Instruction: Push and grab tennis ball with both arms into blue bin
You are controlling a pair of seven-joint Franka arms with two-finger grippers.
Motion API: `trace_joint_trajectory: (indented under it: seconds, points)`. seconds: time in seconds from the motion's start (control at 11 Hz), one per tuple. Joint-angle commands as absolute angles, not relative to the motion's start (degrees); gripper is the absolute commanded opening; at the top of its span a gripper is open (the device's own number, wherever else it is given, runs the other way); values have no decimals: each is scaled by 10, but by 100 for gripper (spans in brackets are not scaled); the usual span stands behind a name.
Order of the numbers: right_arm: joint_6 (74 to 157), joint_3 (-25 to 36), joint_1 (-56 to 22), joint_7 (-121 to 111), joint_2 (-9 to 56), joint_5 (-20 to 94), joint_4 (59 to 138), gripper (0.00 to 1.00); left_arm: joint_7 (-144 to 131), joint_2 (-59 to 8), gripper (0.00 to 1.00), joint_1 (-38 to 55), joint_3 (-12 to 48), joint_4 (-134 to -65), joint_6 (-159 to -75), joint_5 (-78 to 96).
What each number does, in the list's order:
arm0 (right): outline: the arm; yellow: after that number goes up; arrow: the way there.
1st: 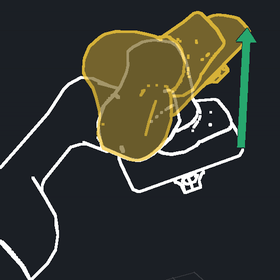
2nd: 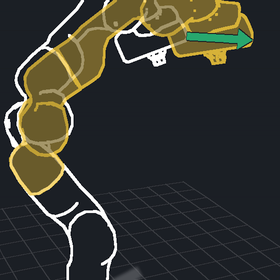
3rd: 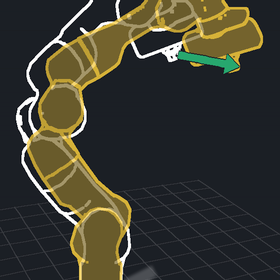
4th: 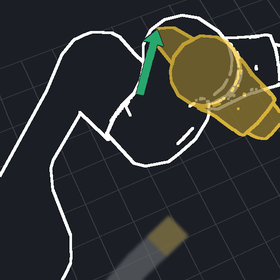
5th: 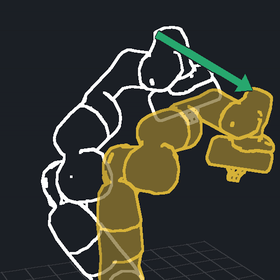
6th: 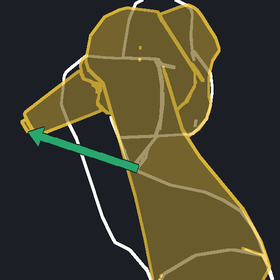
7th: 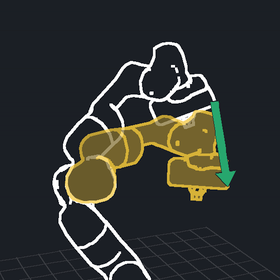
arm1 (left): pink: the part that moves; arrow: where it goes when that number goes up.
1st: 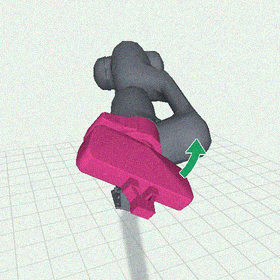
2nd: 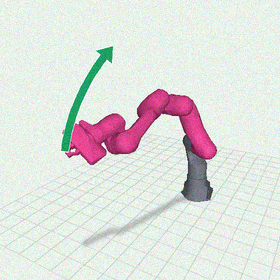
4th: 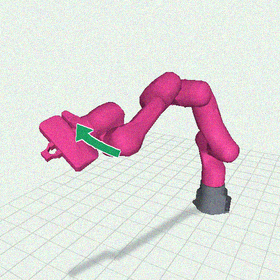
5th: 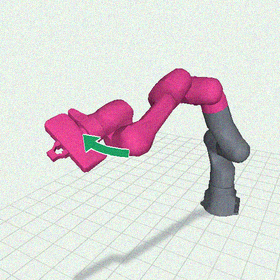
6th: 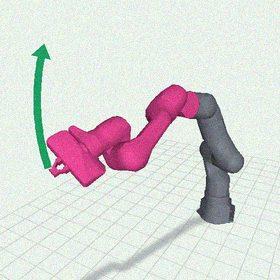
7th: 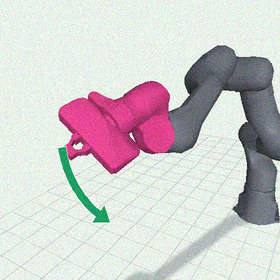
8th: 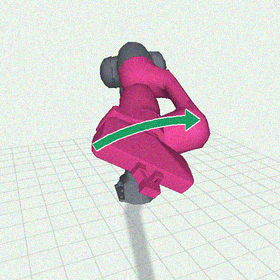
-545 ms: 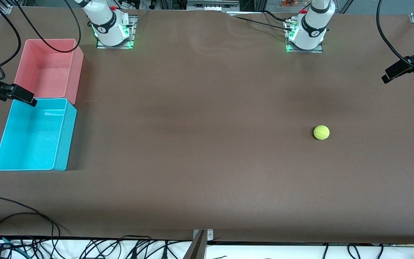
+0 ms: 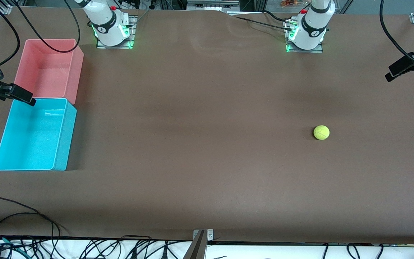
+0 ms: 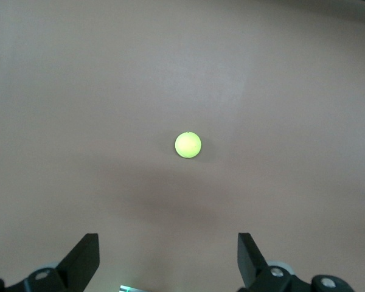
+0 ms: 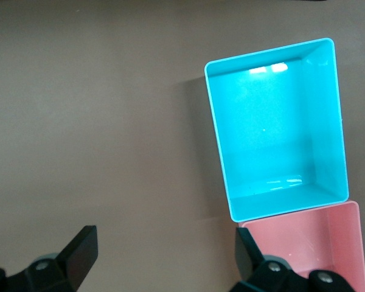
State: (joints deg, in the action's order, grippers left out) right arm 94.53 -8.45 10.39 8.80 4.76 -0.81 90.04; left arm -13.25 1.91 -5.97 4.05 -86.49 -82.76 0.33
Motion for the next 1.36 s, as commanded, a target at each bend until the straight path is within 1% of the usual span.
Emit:
trace_joint_trajectory:
  seconds: [0.0, 0.55, 0.82, 1.27]
  points:
    - [931, -83, 105, 81, 48, -4, 887, 100, -91, 10, 100, -64, 40, -846, -814, 7]
    - [930, -72, 105, 81, 47, -4, 884, 100, -92, 10, 100, -69, 39, -846, -813, 8]
    - [905, -68, 107, 66, 50, -4, 861, 100, -92, 9, 100, -69, 38, -846, -813, 8]
    - [897, -62, 109, 33, 51, -3, 860, 100, -92, 9, 100, -69, 38, -846, -813, 8]
